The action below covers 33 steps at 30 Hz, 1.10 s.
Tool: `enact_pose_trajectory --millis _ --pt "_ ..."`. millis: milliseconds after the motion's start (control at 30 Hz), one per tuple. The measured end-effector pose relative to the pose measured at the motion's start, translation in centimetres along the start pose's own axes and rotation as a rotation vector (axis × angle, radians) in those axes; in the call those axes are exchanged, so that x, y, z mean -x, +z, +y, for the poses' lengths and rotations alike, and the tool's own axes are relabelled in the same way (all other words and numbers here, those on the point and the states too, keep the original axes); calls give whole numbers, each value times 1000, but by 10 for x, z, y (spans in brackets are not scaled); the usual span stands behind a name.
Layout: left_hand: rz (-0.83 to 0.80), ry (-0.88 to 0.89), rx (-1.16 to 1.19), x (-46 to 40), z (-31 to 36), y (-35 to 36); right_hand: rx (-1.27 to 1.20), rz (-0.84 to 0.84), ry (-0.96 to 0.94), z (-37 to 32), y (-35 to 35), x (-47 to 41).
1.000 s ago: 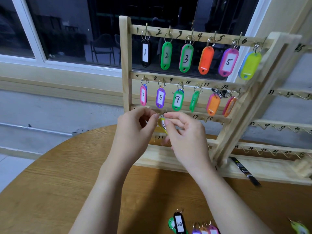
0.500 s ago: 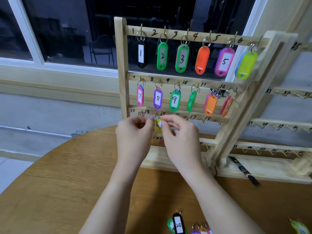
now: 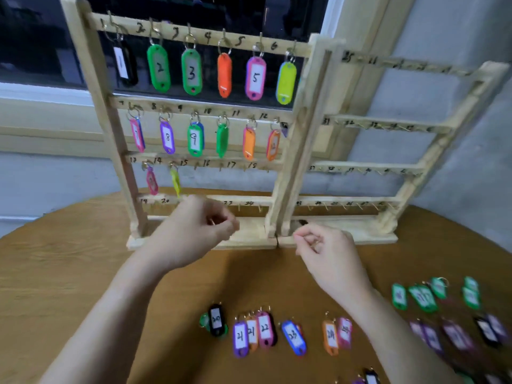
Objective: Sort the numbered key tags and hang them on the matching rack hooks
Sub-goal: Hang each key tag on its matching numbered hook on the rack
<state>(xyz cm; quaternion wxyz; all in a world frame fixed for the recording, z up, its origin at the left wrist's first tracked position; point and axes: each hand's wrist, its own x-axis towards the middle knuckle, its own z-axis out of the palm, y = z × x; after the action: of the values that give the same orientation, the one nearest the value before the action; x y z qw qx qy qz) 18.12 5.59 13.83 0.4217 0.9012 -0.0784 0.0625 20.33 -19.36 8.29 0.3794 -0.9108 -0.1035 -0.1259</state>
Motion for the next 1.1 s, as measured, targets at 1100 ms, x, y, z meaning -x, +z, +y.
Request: enact_pose_trajectory --millis 1100 --pt "-428 333 -219 -49 57 229 279 -115 381 114 -83 53"
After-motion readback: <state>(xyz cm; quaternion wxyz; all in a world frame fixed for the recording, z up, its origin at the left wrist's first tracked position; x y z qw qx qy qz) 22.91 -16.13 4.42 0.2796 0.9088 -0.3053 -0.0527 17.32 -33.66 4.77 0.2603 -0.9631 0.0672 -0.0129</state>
